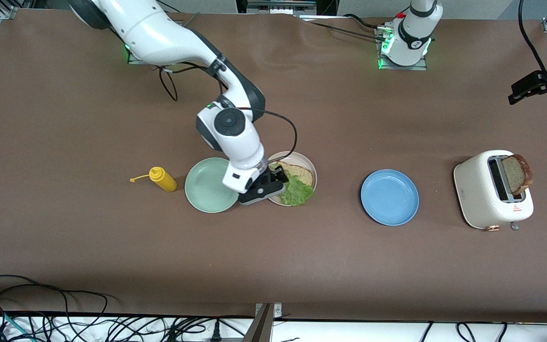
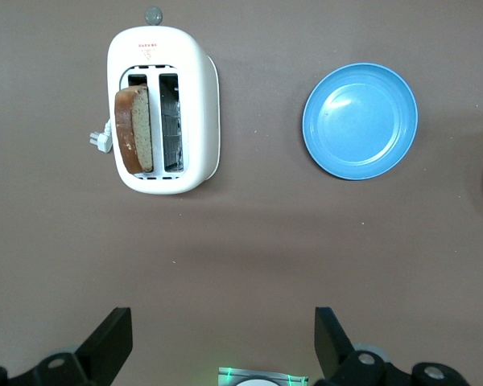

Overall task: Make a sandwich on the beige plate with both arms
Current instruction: 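Withdraw the right gripper from the plate toward the mustard bottle, then position the right gripper around the yellow mustard bottle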

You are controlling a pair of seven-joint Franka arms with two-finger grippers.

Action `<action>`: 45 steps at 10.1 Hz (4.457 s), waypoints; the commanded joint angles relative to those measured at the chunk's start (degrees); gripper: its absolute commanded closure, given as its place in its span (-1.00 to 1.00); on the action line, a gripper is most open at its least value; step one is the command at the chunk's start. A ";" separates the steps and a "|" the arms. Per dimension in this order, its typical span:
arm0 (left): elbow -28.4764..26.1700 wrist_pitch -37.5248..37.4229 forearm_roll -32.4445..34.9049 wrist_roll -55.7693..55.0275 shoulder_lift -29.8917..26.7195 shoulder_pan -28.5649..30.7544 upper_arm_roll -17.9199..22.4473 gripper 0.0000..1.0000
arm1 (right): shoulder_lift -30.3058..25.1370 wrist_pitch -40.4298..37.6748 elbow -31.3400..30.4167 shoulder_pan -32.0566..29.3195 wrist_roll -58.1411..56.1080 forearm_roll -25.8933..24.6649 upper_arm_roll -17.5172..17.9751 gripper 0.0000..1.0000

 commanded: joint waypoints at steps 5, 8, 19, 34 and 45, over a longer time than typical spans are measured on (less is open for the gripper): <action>1.64 -1.32 1.06 -0.52 0.64 0.05 -0.07 -1.00 | -14.21 -25.66 -1.58 -16.27 -17.44 6.50 0.54 -1.00; 1.64 -1.32 1.06 -0.52 0.64 0.05 -0.07 -1.00 | -17.99 -32.80 -2.36 -25.59 -33.09 8.46 0.01 -1.00; 1.29 -1.32 1.06 -0.43 0.64 1.19 -0.07 -1.00 | -10.81 -24.99 -19.66 -51.62 -114.11 52.09 -0.34 -1.00; 1.47 -1.40 -0.78 -0.43 1.17 2.69 -0.07 -1.00 | 2.29 -25.96 -29.17 -50.32 -158.63 82.88 1.59 -1.00; 1.56 -1.40 -0.78 -0.43 1.17 2.69 -0.16 -1.00 | 5.29 -26.13 -29.26 -47.59 -160.66 86.86 1.60 -1.00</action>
